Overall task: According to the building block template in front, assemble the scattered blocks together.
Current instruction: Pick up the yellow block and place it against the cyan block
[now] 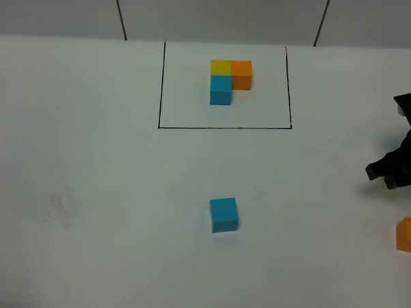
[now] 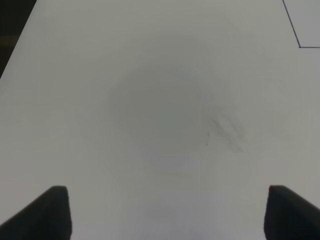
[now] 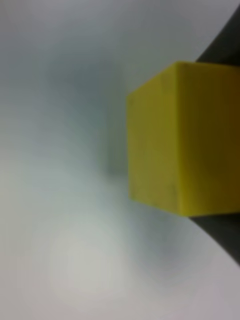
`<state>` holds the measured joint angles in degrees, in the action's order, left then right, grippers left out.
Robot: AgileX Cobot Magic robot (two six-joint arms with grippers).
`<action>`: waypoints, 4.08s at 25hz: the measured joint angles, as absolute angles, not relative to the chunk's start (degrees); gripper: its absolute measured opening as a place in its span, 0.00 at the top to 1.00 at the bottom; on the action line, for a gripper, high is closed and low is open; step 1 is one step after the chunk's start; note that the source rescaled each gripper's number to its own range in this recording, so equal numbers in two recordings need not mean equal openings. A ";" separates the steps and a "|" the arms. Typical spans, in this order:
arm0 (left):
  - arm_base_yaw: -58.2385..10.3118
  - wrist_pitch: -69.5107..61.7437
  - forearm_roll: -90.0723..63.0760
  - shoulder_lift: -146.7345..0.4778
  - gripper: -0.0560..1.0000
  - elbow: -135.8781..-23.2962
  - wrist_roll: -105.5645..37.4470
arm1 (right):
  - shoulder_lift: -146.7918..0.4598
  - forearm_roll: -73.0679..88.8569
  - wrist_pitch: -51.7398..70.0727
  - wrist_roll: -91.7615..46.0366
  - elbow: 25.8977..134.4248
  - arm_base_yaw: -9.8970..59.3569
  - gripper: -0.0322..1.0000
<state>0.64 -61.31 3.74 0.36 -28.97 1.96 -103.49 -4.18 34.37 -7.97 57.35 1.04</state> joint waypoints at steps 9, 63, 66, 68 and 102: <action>0.64 -61.31 3.74 0.36 0.32 -28.97 1.89 | -99.66 -4.78 42.56 19.49 67.74 12.84 0.73; 0.64 -61.31 3.74 0.36 0.32 -28.97 1.87 | -124.86 -9.11 56.50 46.38 90.93 45.32 0.73; 0.64 -61.31 3.74 0.36 0.32 -28.97 1.87 | -125.75 -9.05 56.45 46.38 90.93 45.32 0.73; 0.64 -61.31 3.74 0.36 0.32 -28.97 1.87 | -125.80 -9.05 56.33 46.37 90.93 45.32 0.73; 0.64 -61.31 3.74 0.36 0.32 -28.97 1.87 | -128.18 -6.50 56.53 46.37 90.97 45.32 0.72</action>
<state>0.64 -61.31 3.74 0.36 -28.97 1.87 -128.18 -6.50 56.53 46.37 90.97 45.32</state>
